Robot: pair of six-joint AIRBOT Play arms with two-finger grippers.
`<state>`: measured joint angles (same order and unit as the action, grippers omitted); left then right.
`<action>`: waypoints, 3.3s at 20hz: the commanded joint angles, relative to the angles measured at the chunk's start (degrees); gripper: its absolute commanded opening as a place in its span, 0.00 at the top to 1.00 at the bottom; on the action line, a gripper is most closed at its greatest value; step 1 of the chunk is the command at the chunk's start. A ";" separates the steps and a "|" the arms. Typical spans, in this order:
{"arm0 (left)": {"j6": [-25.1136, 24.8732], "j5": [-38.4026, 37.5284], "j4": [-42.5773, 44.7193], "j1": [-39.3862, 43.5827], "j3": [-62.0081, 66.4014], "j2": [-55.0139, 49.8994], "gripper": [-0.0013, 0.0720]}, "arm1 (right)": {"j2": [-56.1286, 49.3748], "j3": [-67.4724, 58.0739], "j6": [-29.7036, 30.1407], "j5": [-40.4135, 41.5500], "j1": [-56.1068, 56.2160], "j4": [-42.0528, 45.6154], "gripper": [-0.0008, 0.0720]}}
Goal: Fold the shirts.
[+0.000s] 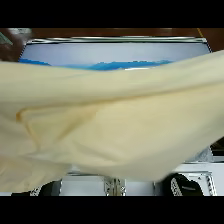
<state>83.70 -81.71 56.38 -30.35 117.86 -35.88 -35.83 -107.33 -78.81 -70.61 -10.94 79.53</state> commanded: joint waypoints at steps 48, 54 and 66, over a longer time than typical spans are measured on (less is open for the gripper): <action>-1.86 1.18 10.16 22.21 -36.09 -66.64 0.91 | -64.92 29.81 -5.07 14.82 5.01 -10.16 0.91; 0.00 -8.22 10.19 16.90 -33.92 -61.09 0.33 | -57.72 27.04 -3.04 4.48 1.40 -7.19 0.19; -6.78 4.76 5.33 5.66 -90.51 -26.82 0.33 | -46.84 34.73 2.62 -16.09 -20.02 -4.81 0.19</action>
<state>79.94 -81.71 64.10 -22.50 38.41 -67.11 -83.74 -73.80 -77.28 -85.10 -28.21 76.47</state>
